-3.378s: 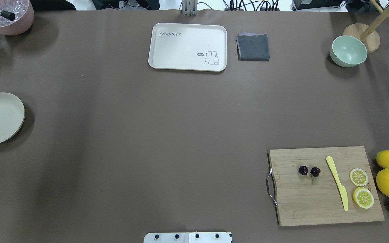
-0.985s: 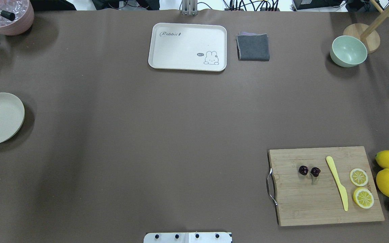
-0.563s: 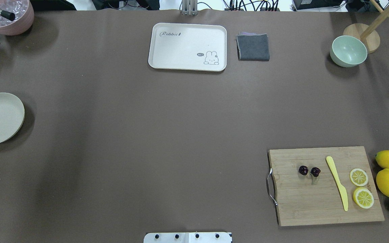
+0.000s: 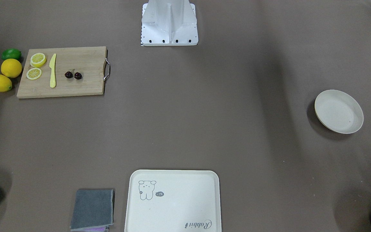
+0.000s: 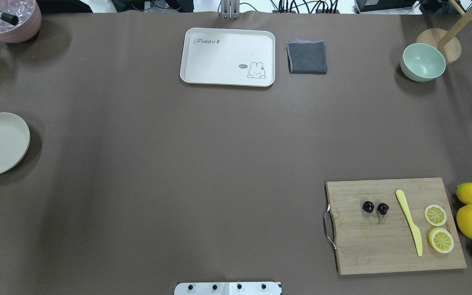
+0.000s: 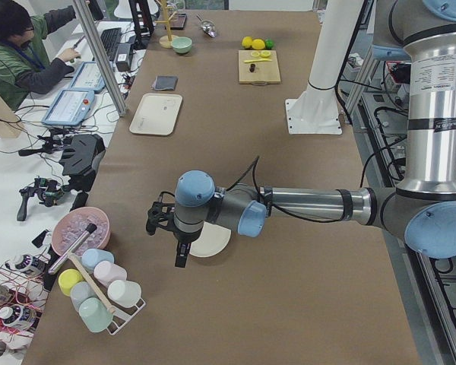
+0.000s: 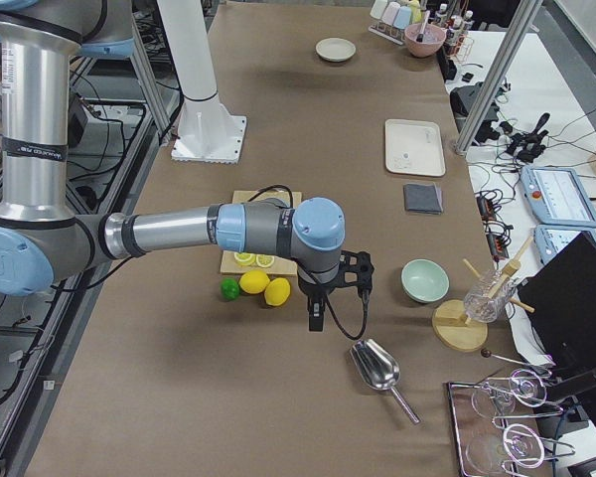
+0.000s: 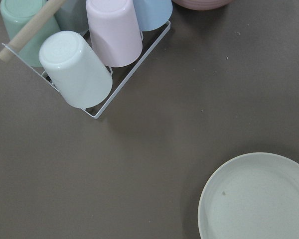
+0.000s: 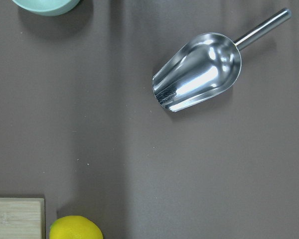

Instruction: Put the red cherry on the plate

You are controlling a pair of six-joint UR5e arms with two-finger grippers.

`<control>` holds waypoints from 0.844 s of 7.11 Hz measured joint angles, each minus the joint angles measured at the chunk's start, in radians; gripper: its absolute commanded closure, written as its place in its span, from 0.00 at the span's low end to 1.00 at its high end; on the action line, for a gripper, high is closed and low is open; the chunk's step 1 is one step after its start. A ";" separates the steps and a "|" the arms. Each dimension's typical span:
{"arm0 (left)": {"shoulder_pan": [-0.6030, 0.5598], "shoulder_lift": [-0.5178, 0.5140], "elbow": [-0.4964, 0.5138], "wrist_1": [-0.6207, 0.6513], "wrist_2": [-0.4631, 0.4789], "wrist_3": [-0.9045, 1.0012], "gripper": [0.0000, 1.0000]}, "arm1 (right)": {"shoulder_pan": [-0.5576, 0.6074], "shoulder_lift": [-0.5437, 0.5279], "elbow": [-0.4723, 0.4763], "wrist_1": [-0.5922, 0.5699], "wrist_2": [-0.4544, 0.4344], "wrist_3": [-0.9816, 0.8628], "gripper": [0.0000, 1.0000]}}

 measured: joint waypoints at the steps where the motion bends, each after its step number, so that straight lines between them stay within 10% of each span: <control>1: 0.019 -0.007 0.047 -0.054 -0.001 -0.009 0.02 | -0.003 0.002 0.004 0.001 0.014 -0.001 0.00; 6: 0.166 -0.007 0.265 -0.483 -0.021 -0.236 0.02 | -0.005 0.003 0.006 0.034 0.027 0.000 0.00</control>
